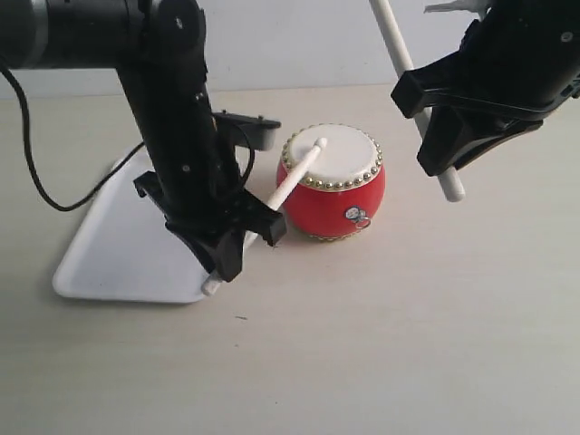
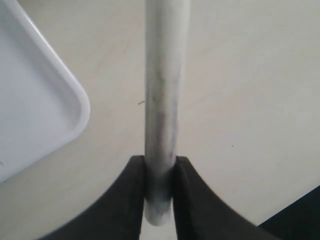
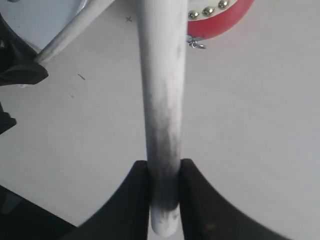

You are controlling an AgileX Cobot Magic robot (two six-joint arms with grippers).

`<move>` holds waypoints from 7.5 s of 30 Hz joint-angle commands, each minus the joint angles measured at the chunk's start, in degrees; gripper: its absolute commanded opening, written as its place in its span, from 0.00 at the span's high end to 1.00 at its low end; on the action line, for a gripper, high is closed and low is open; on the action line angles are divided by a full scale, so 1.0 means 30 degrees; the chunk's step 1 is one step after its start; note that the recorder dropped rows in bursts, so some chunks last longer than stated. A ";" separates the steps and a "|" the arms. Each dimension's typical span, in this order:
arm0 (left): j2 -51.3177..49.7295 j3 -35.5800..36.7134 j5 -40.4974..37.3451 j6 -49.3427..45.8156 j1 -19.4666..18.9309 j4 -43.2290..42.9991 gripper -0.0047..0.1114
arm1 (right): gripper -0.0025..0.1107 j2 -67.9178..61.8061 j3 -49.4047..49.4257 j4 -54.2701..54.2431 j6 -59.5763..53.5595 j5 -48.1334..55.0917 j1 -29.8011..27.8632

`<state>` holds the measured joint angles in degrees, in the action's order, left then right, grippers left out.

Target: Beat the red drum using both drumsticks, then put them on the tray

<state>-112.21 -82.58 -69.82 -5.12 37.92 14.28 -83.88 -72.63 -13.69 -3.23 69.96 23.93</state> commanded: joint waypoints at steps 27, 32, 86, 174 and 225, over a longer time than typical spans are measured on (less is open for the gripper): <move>0.1163 0.0121 -0.0048 -0.0916 -0.0546 -0.0475 0.96 | 0.98 -0.1078 -0.0097 0.0413 0.0127 0.0002 0.0029; -0.0778 0.0121 -0.0048 -0.0972 -0.0175 0.0026 0.96 | 0.98 -0.0947 -0.0097 0.0657 0.0127 0.0002 0.0029; 0.6635 -0.1769 -0.0048 0.0551 0.0644 -0.3369 0.96 | 0.98 -0.7253 0.1352 -0.2583 -0.0543 0.0002 0.0029; 0.8028 0.4787 -0.0048 -0.3220 -0.9070 0.1319 0.96 | 0.98 -0.3849 -0.1249 -0.8328 -0.1513 -0.1681 0.3557; -0.3262 0.0875 -0.0048 -0.3408 -0.9070 -0.0539 0.96 | 0.98 -0.3542 -0.1249 -0.7734 -0.2880 -0.1310 0.3593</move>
<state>-121.79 -79.77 -69.90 -16.07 10.84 13.02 -95.22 -76.04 -37.26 -11.04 66.33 34.61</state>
